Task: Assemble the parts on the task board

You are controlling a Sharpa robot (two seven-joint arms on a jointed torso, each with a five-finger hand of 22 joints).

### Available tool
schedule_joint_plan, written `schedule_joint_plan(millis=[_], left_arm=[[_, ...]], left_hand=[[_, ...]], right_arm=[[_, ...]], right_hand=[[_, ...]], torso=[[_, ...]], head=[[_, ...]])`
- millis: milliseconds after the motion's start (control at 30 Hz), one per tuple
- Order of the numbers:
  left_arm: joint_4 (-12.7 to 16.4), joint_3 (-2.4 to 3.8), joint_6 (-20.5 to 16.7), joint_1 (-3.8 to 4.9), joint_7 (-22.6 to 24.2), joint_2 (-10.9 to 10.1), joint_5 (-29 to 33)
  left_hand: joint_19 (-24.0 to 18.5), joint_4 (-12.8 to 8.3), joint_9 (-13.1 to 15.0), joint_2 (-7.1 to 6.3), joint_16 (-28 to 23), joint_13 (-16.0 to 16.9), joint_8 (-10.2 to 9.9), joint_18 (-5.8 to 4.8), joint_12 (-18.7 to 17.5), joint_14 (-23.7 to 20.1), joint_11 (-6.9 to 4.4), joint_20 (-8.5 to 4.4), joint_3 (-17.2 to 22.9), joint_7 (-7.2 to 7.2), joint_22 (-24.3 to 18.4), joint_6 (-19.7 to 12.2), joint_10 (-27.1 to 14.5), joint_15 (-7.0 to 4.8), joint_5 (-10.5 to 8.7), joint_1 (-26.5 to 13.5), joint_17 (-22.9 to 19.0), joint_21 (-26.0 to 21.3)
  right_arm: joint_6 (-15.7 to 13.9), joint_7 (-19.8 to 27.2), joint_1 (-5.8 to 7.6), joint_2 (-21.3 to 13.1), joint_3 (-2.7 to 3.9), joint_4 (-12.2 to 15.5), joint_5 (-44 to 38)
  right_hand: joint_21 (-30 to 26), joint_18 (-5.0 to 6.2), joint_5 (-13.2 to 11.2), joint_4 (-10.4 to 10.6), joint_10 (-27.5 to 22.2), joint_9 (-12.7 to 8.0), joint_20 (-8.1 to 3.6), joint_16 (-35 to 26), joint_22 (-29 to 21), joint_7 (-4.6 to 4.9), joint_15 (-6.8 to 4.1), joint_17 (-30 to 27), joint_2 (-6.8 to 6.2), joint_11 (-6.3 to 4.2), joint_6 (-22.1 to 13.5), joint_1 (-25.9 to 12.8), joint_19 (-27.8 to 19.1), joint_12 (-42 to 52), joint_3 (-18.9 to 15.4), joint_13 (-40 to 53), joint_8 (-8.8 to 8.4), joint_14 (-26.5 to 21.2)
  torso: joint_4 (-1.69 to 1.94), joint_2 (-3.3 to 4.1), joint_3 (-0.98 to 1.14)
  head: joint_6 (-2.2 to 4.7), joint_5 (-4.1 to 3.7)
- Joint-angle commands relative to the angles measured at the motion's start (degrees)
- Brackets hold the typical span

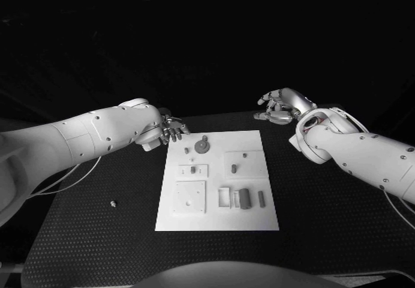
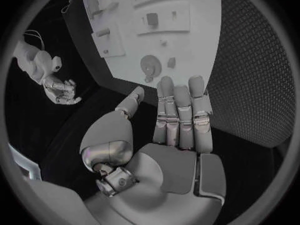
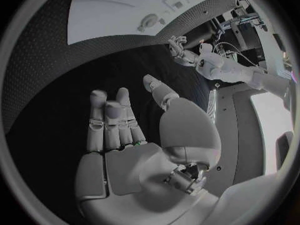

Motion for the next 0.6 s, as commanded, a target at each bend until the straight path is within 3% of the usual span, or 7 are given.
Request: schedule_joint_plan(millis=[33,300,400,600], left_arm=[[-1.68,-0.03,1.20,-0.02,2.17,1.87,-4.17],[-7.61,-0.27,1.31,-0.74,2.00,5.45,-10.88],[-8.51,-0.28,1.23,-0.94,2.06,5.77,-11.54],[-8.87,-0.33,2.93,-1.15,2.15,6.22,-11.54]], left_hand=[[-0.42,-0.26,0.04,-0.32,-0.49,-0.62,-0.67,0.62,-0.47,-0.52,0.41,0.47,-0.58,0.32,-0.16,-1.19,-1.19,0.37,-1.29,0.15,-1.06,-0.60],[-1.29,-0.37,-0.03,-0.73,-0.94,-1.37,-1.54,0.76,-0.88,-1.46,1.07,1.10,-1.75,1.00,-0.49,-2.63,-2.66,1.02,-2.15,-0.53,-2.41,-1.63],[-1.52,-0.26,-0.01,-0.88,-1.01,-1.55,-1.75,0.80,-0.93,-1.73,1.24,1.31,-2.20,1.18,-0.59,-2.99,-3.01,1.22,-2.17,-0.99,-2.79,-1.95],[-1.55,-0.25,0.14,-1.21,-0.79,-1.76,-1.85,1.01,-0.77,-1.84,1.30,1.47,-3.66,1.23,-0.64,-3.14,-3.22,1.34,-2.16,-2.51,-3.33,-2.27]], right_arm=[[0.75,0.03,0.00,0.05,0.03,0.10,0.10],[0.67,0.11,0.00,0.17,0.03,0.51,0.17],[0.70,0.08,0.01,0.13,0.03,0.55,0.18],[0.74,0.05,0.01,0.18,0.03,0.48,0.18]], right_hand=[[-0.18,0.87,-0.08,0.45,-0.05,-0.07,-0.45,-0.34,0.50,1.07,-0.11,-0.08,0.21,-0.18,-0.48,-0.22,-0.16,0.35,0.01,-0.10,0.18,-0.07],[-0.19,0.87,-0.07,0.47,-0.05,-0.07,-0.45,-0.35,0.50,1.07,-0.11,-0.09,0.23,-0.18,-0.48,-0.24,-0.16,0.35,0.01,-0.11,0.18,-0.07],[-0.19,0.87,-0.07,0.48,-0.05,-0.08,-0.45,-0.35,0.50,1.08,-0.11,-0.09,0.24,-0.18,-0.48,-0.24,-0.16,0.36,0.01,-0.11,0.18,-0.08],[-0.20,0.87,-0.07,0.50,-0.05,-0.09,-0.45,-0.35,0.50,1.08,-0.11,-0.09,0.24,-0.17,-0.49,-0.25,-0.16,0.36,0.00,-0.12,0.18,-0.08]], torso=[[-0.09,0.20,-0.02],[-0.39,0.56,0.14],[-0.56,0.73,0.23],[-0.56,0.93,0.34]], head=[[0.06,-0.25],[0.17,-0.17],[0.26,-0.19],[0.17,-0.21]])
